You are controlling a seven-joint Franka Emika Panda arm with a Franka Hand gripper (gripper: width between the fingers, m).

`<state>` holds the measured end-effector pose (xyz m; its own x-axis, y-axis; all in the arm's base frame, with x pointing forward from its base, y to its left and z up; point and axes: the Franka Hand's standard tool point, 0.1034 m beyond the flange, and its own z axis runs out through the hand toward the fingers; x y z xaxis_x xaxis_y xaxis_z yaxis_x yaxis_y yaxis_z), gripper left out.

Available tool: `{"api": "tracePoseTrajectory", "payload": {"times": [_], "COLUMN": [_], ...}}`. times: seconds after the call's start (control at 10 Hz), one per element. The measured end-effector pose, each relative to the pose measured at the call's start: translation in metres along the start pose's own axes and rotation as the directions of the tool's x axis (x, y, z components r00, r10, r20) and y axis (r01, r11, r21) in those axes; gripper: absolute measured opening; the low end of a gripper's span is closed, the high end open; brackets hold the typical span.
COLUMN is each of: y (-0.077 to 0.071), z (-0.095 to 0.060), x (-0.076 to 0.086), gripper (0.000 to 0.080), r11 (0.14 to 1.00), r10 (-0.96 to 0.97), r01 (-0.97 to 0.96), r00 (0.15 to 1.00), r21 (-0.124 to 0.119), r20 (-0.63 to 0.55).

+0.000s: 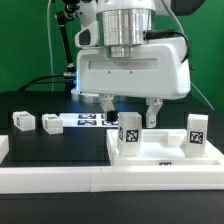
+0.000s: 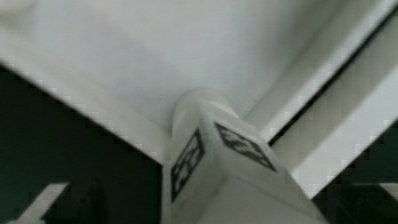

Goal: Assemble square table

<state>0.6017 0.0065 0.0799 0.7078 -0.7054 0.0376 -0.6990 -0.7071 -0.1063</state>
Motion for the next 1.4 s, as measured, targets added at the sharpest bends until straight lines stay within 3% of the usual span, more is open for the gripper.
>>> {"api": "tracePoseTrajectory", "payload": {"times": [0.3, 0.6, 1.1, 1.2, 1.3, 1.4], "y": [-0.0006, -0.0035, -0.0029, -0.0025, -0.0026, -0.0023], "z": [0.0002, 0.0005, -0.0005, -0.0003, -0.0003, -0.0003], "x": [-0.0008, -0.0041, -0.0021, -0.0021, -0.0022, -0.0018], "gripper": [0.0649, 0.0649, 0.0646, 0.0489, 0.0489, 0.0289], "r11": [0.959, 0.847, 0.684, 0.675, 0.682, 0.703], "r10": [-0.283, -0.532, -0.729, -0.737, -0.730, -0.711], "r01": [0.283, 0.532, 0.729, 0.737, 0.730, 0.711], "r00": [0.959, 0.847, 0.684, 0.676, 0.683, 0.703], "r21": [0.001, -0.015, -0.030, -0.030, -0.030, -0.030], "r20": [0.001, 0.006, 0.011, 0.011, 0.011, 0.010]}}
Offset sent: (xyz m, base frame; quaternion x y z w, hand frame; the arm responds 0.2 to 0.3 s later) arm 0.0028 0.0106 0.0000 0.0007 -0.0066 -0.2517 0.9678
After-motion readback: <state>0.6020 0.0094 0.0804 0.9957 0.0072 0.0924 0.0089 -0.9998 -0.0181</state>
